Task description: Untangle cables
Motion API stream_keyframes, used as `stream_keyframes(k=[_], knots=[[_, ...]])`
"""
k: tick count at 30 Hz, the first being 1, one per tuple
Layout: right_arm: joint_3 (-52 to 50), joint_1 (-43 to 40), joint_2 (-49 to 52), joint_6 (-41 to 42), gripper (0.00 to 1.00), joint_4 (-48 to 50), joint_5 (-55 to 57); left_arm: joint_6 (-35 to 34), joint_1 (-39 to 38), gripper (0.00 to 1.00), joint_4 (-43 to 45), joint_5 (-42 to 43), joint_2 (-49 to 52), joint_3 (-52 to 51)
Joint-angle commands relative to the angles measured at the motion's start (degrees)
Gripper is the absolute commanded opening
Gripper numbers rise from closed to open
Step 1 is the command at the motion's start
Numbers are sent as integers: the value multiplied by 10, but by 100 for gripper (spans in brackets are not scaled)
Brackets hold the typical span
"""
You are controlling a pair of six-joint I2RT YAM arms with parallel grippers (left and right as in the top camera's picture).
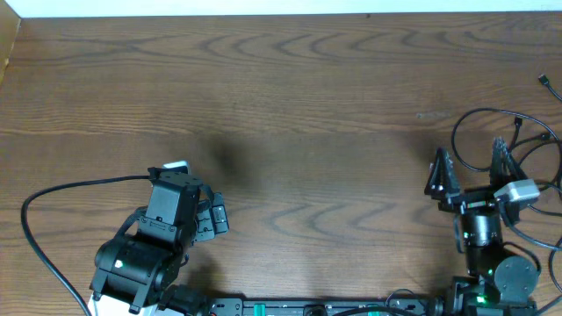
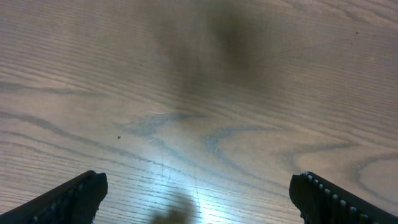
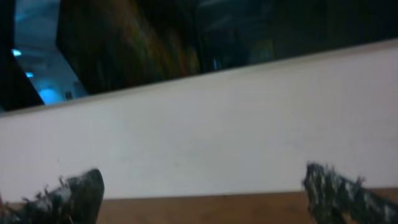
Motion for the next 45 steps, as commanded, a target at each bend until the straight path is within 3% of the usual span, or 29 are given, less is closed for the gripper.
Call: stream_keyframes(k=[1,10,20,25,33,41,45], knots=[[-48,3,-15,3,98,44,21,3,0,98,-2,-5,0,10],[-48,4,-27,1,99,-9,38,3,0,98,-2,-5,0,10],[-48,3,-134,0,99,-293,98,3,0,98,-2,-5,0,10],[-48,4,-198,-25,99,-389,110,3,0,98,-2,-5,0,10],[-48,4,-199,-48,99,-410,110,3,0,98,-2,-5,0,10],[-48,7,-199,-161,99,-411,111,3,0,98,-2,-5,0,10],[-48,7,-199,-180,99,-411,115,3,0,98,-2,-5,0,10]])
